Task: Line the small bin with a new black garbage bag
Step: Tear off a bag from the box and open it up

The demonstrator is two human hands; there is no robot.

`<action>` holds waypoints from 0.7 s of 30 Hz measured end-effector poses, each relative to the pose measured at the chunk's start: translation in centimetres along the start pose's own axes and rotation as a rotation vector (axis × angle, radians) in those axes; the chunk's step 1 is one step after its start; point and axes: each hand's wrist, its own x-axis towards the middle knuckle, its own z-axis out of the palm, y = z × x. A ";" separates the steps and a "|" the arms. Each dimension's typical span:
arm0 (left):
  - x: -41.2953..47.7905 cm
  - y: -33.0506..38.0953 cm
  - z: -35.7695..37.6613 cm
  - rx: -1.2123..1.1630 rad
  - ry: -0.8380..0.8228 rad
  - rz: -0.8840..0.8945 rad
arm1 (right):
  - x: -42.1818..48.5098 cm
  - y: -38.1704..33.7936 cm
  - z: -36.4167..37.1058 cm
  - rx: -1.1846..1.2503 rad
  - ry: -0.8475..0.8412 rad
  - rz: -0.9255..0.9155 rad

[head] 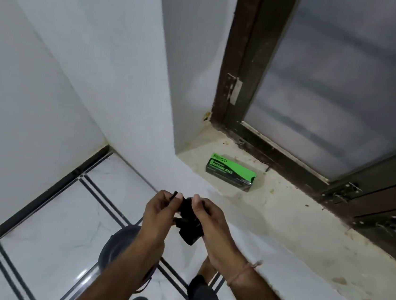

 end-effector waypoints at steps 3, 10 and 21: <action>-0.2 0.4 -3.3 -0.127 0.058 -0.008 | 0.0 1.5 2.3 -0.049 0.004 -0.007; -0.6 -0.2 -18.5 -0.120 0.063 -0.092 | -1.1 8.7 14.8 -0.088 0.237 -0.043; -4.9 2.5 -40.0 0.226 -0.271 -0.075 | -8.3 10.6 28.7 -0.108 0.322 -0.083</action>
